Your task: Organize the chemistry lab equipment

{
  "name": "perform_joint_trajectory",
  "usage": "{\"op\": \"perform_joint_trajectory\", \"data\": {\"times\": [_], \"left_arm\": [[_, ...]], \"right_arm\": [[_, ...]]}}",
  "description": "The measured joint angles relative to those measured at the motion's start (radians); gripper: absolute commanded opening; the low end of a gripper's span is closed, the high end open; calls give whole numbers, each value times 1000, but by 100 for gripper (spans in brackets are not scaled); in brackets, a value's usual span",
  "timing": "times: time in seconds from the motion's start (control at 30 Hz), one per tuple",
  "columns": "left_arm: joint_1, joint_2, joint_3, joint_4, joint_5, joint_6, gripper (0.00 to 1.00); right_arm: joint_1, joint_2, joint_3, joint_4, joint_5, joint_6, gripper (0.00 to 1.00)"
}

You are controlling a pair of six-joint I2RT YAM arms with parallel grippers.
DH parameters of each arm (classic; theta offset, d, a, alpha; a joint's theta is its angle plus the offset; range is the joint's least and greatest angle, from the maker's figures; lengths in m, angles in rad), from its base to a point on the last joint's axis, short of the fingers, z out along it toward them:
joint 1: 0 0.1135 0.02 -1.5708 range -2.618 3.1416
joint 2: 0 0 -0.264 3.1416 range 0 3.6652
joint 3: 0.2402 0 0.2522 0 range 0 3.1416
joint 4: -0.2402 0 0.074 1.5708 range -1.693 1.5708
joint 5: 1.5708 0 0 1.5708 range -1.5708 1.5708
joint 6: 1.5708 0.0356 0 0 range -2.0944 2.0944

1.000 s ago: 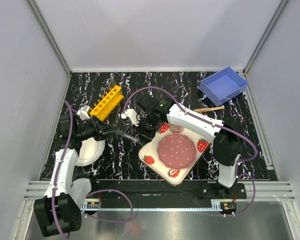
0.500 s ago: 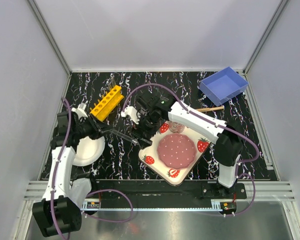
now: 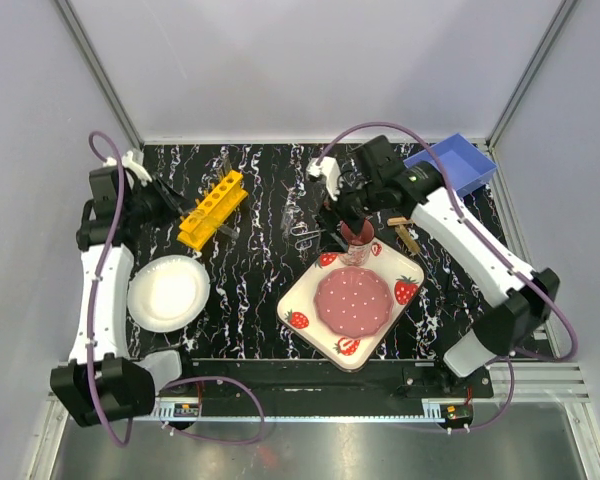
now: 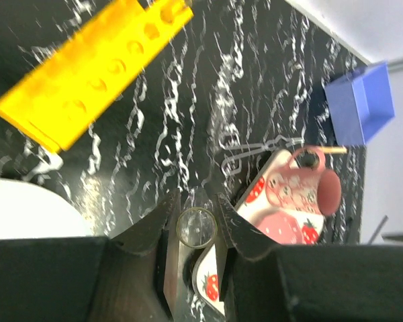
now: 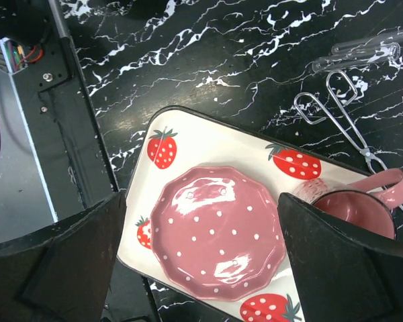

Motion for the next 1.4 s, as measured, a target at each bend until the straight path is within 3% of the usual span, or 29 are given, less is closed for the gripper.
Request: {"op": "perform_joint_trajectory", "data": {"times": [0.2,0.73,1.4], "left_arm": [[-3,185,209,-13,-118,50,11],[-83,546,618,-35,-314,110,11],[-132,676,660,-69,-397,165,11]], "right_arm": [[-41,-113,-121,50,-84,11,100],[-103,-127,-169,100,-167,38,100],[-147,-143,-200,123,-217,56,100]]}}
